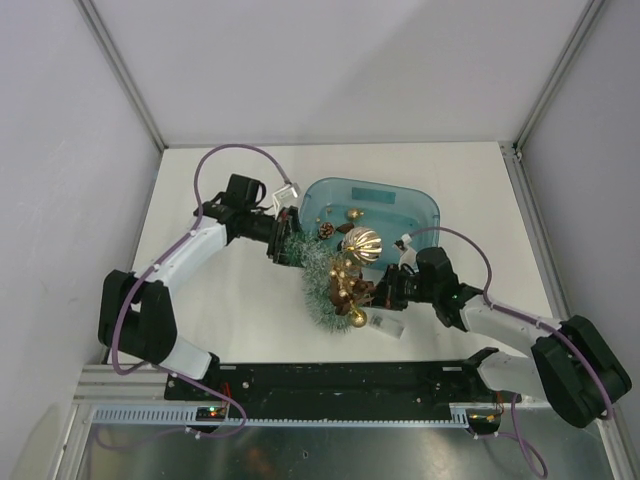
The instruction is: Decorate the small christmas tree
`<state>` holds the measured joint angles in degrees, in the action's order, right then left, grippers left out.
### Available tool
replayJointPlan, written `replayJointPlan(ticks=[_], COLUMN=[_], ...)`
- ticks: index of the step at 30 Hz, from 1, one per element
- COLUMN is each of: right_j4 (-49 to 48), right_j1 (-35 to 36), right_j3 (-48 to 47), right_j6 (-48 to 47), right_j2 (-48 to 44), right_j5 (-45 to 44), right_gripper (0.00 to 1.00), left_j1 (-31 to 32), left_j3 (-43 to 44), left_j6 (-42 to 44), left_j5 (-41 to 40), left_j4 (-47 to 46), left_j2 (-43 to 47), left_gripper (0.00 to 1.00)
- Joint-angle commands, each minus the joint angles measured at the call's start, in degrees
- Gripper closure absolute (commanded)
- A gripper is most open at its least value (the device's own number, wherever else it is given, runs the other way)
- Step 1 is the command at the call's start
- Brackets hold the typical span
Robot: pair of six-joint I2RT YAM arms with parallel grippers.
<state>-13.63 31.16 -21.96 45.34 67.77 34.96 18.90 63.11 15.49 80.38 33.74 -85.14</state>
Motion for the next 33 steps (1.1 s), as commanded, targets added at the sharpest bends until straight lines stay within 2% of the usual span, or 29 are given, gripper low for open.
replayJointPlan(ticks=[1, 5, 10, 12, 16, 22, 29, 33], right_j4=[5.3, 6.4, 6.7, 7.0, 7.0, 8.3, 12.6, 16.0], right_j1=[2.6, 4.4, 6.3, 7.0, 8.1, 10.2, 14.9, 16.9], right_j3=[-1.7, -1.8, -1.9, -1.9, -2.1, -2.5, -3.4, -3.7], right_j6=[-1.9, -1.7, -1.5, -1.6, -1.2, -0.2, 0.9, 0.7], right_j2=[-3.5, -5.4, -5.6, -6.0, -5.9, -6.2, -9.7, -12.6], right_j5=[-4.6, -6.9, -8.0, -8.7, -9.6, -12.2, -22.1, -26.6], right_gripper=[0.99, 0.98, 0.98, 0.98, 0.98, 0.98, 0.96, 0.95], left_j1=[-0.2, -2.1, -7.8, -9.9, -10.7, -8.7, -5.7, -3.8], left_j3=[3.0, 2.3, -0.7, -1.6, -4.7, -6.5, -6.2, -5.7], left_j6=[-0.7, -2.0, -2.5, -0.9, 4.0, 8.5, 8.1, 7.0], left_j5=[-1.4, -3.6, -6.9, -8.0, -7.8, -8.1, -9.6, -7.0], left_j4=[-0.1, -0.2, 1.2, 3.8, 9.6, 16.4, 17.9, 18.4], left_j2=[0.2, 2.5, 8.2, 10.0, 13.9, 17.1, 17.7, 17.3], left_gripper=[0.45, 0.33, 0.12, 0.09, 0.08, 0.07, 0.07, 0.07])
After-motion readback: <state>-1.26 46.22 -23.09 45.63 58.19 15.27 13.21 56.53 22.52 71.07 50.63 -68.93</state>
